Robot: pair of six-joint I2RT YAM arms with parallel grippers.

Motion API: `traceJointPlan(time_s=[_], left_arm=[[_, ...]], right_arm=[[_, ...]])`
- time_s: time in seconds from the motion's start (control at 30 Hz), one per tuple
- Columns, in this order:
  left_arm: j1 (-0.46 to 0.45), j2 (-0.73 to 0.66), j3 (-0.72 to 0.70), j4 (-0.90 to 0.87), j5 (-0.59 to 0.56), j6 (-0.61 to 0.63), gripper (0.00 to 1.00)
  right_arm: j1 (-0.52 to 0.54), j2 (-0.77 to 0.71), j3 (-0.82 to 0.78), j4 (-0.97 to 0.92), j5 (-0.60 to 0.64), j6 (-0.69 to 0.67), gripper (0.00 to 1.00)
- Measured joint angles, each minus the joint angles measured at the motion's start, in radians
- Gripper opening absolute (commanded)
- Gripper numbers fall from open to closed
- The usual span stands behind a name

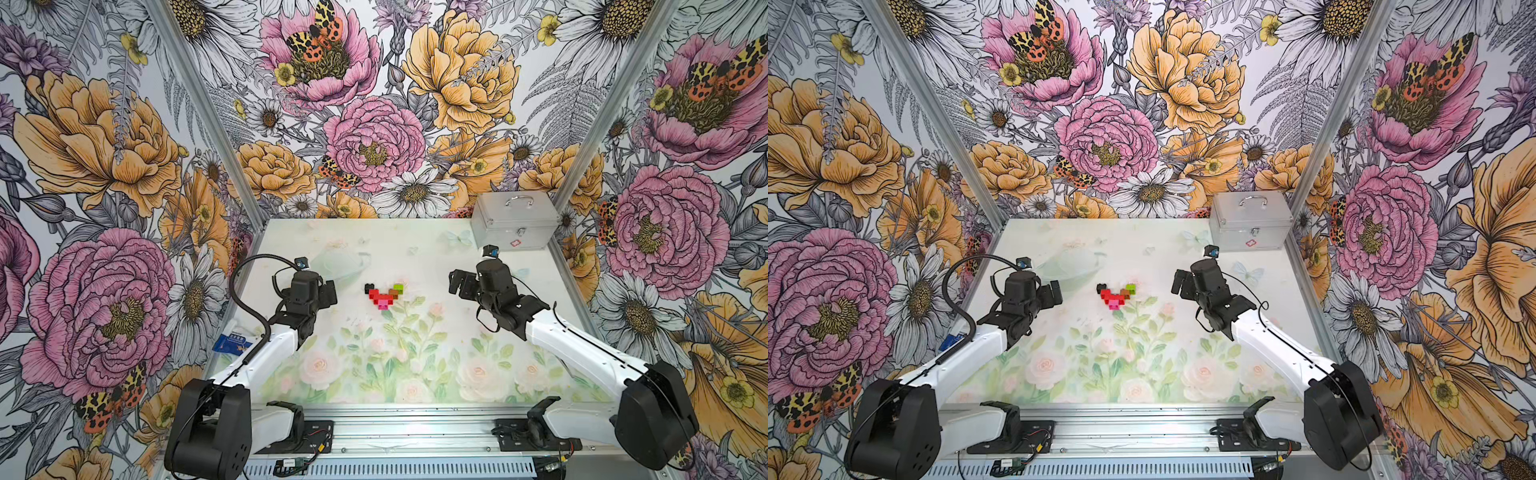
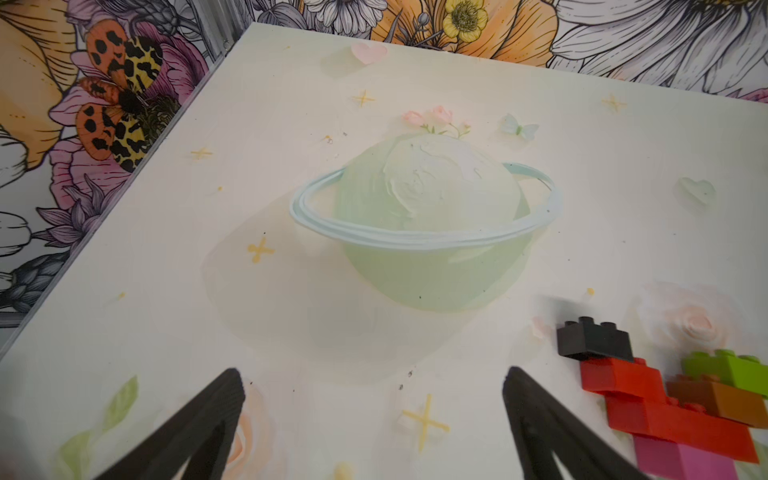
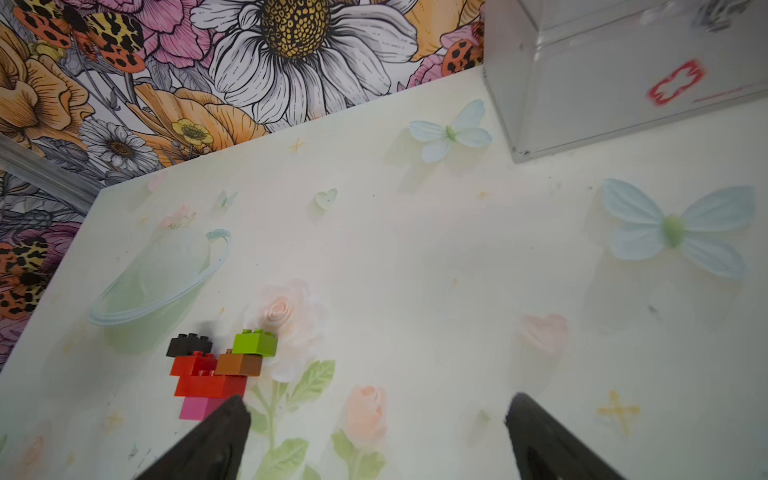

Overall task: Assemble the letter v with lego
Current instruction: Reset both arms

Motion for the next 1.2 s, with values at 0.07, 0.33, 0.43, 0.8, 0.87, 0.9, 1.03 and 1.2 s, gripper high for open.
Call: traceJointPlan(time_s=[0.07,0.33,0.43,0.8,0.87,0.9,1.03,1.2], left_arm=[[-0.016,-0.040,-0.026,0.023,-0.051,0.013,0.99],[0.016,-0.110,-0.252,0.280,-0.077,0.144,0.99],[0.071,-0.089,-0.287,0.325,-0.029,0.168,0.99],[0.167,0.118,-0.202,0.530,0.160,0.199,0.99],[0.170,0.145,-0.186,0.551,0.183,0.206,0.98],[0.172,0.158,-0.178,0.563,0.193,0.207,0.99],[0.187,0.257,-0.177,0.721,0.238,0.214,0.99],[0.203,0.347,-0.204,0.808,0.270,0.214,0.99]], right_arm=[[-0.028,-0.040,-0.043,0.000,0.083,-0.077,0.99],[-0.200,-0.060,-0.237,0.141,0.178,-0.283,1.00],[-0.257,-0.082,-0.306,0.272,0.140,-0.323,0.99],[-0.374,-0.070,-0.488,0.545,-0.029,-0.415,0.99],[-0.402,-0.079,-0.497,0.575,-0.035,-0.432,0.99],[-0.421,-0.079,-0.497,0.591,-0.040,-0.439,0.99],[-0.496,-0.065,-0.497,0.668,-0.071,-0.441,0.99],[-0.539,0.027,-0.489,0.766,-0.135,-0.438,0.99]])
